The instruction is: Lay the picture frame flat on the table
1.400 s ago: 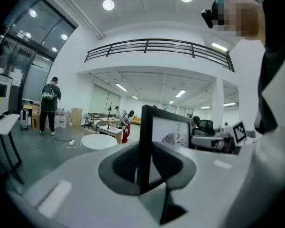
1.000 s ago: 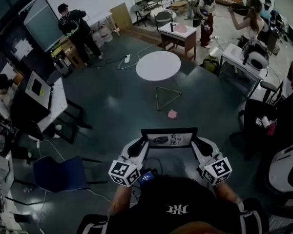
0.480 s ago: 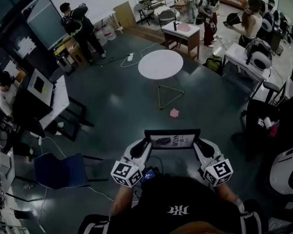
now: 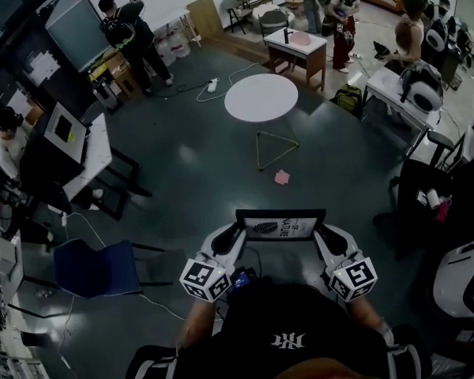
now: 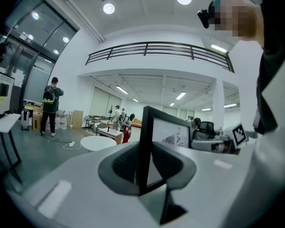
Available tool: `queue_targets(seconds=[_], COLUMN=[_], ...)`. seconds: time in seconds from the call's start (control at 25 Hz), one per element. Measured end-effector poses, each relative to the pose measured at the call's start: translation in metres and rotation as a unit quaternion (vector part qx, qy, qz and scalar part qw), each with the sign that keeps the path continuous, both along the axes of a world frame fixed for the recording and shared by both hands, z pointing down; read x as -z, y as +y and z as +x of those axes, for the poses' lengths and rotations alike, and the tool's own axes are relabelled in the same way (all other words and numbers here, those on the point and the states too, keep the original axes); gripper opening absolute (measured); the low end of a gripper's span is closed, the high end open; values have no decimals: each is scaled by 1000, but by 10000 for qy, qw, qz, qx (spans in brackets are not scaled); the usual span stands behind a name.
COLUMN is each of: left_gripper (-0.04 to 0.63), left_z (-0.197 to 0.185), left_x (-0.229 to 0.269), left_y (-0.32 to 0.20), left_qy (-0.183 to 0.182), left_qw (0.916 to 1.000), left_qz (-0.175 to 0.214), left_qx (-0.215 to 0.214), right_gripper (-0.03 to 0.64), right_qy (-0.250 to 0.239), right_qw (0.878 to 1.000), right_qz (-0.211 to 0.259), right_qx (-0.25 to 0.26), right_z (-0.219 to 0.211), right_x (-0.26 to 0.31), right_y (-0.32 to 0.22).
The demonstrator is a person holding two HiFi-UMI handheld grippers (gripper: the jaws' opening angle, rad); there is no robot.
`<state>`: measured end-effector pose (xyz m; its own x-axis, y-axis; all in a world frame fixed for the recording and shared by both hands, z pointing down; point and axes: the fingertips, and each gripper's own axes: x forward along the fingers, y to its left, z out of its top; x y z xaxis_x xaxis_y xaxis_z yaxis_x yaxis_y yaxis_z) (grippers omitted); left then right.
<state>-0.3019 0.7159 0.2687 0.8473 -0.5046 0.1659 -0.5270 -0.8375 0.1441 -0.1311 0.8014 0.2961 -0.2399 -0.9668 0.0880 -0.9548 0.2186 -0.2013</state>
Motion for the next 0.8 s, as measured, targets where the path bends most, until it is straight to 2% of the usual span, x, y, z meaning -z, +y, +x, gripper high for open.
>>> queue_targets(seconds=[0.8], left_gripper=[81], left_z=[-2], left_x=[-19], left_y=[4], left_qy=[-27], left_qw=[9991], left_qz=[-227], left_qx=[344], right_gripper=[60], right_qy=[-17], right_qw=[9994], right_qz=[-172], right_qx=[311], right_z=[4], right_x=[-13], right_y=[-9])
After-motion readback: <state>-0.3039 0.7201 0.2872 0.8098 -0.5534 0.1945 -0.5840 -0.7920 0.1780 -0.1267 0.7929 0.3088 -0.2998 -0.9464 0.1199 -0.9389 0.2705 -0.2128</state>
